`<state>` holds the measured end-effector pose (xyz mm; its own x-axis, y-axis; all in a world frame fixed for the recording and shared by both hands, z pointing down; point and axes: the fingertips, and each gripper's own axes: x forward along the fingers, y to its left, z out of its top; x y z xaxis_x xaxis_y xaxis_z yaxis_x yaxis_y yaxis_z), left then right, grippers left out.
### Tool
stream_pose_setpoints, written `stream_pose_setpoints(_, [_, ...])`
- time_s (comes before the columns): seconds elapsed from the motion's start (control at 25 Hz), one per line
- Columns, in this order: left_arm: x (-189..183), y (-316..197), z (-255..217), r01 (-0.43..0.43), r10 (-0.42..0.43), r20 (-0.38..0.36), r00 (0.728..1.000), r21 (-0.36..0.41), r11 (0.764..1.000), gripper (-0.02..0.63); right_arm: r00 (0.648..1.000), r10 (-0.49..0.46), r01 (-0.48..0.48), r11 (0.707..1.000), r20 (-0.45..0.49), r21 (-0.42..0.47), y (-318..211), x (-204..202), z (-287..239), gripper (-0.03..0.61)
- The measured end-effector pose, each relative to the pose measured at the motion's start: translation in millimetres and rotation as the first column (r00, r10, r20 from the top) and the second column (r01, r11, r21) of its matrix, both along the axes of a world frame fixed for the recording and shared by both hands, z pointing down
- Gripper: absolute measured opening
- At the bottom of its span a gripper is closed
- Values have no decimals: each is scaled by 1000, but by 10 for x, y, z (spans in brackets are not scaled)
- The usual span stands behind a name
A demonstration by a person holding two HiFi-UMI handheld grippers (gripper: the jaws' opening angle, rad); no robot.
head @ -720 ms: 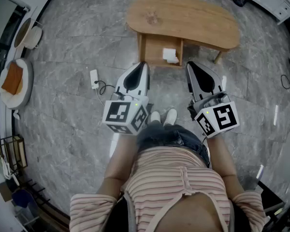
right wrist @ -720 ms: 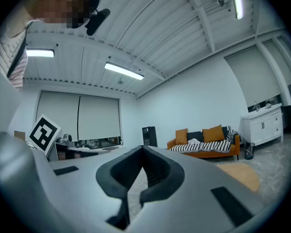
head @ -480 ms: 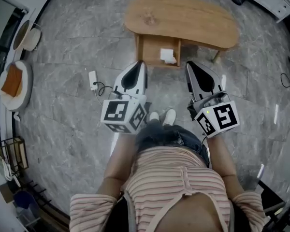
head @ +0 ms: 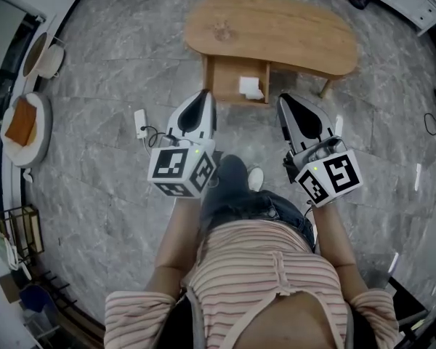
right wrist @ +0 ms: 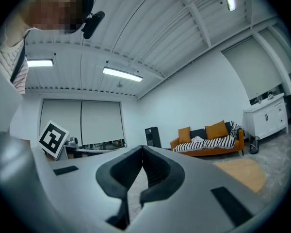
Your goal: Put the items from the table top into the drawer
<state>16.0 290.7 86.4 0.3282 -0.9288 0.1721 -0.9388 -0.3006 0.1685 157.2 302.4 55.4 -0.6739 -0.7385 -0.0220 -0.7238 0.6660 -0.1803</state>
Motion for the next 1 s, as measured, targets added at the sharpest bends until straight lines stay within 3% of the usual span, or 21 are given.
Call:
stream_pose_setpoints(0.56, [-51, -549, 75, 26, -25, 11, 1000, -40, 999, 14, 1000, 25, -25, 999, 17, -28, -602, 105, 27, 8])
stream_pose_setpoints(1.0, [-296, -1541, 331, 21, -21, -3, 1000, -96, 995, 14, 999, 32, -33, 996, -9, -82, -1545, -136, 231, 8])
